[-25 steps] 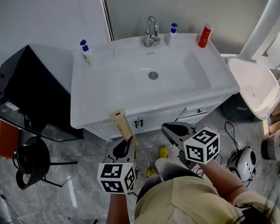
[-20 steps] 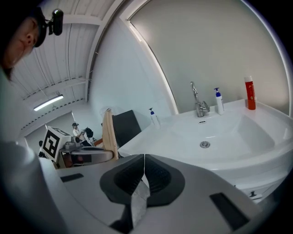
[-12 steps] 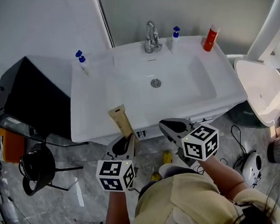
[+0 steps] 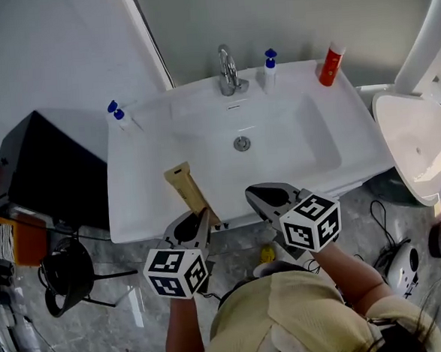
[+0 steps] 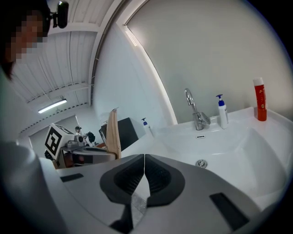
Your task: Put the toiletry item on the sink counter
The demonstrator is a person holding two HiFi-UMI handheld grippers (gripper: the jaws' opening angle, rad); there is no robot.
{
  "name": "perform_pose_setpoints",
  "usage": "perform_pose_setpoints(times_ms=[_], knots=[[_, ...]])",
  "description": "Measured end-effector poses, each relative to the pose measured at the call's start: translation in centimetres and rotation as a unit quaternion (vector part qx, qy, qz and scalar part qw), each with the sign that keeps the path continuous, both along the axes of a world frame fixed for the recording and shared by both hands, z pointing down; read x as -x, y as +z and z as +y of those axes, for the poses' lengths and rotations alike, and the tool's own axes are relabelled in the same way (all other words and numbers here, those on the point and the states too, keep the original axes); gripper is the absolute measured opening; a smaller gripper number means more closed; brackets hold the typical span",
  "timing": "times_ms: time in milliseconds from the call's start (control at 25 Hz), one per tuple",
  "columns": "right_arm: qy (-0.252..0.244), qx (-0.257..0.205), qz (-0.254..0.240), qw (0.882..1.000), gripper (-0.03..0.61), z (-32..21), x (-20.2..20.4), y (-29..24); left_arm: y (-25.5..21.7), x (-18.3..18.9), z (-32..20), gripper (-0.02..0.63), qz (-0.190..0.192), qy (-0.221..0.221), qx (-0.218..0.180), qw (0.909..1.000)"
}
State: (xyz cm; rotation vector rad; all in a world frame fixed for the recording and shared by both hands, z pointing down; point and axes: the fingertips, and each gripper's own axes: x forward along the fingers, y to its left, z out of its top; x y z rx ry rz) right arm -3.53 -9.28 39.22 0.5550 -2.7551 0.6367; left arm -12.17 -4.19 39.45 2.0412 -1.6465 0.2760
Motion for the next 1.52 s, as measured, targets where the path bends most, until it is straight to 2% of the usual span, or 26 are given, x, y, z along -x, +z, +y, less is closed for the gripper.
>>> perform_pose_setpoints(times_ms=[320,560,720,880,1520], knots=[[0.006,0.005,-0.007,1.0,0.026,-3.4,-1.7,1.0,0.1,-1.3,-3.6,0.069,-0.011,-0.001,0.002,0.9999],[0.005,0.01,-0.003,1.0,0.026,-5.0,-0.7,1.3,0.7,-0.2,-5.6,0.069,-0.012,-0.002,0.016,0.9998],[0.017,0.012,-0.004,1.0,0.026,-6.9,-0.1,1.2,0.4,0.3,-7.3,0.069,-0.008,0.014,0.017,0.9997],[0.027,0.012,-0.002,1.0,0.026,-8.5,1.4,1.0,0.2,1.9,-9.1,0.069,-0.021,0.029,0.021,0.9991],[0.062,0.018,0.028,0.998,0.026,-13.2,6.8,1.8,1.5,7.5,-15.5,0.069,-0.034,0.094,0.045,0.994]])
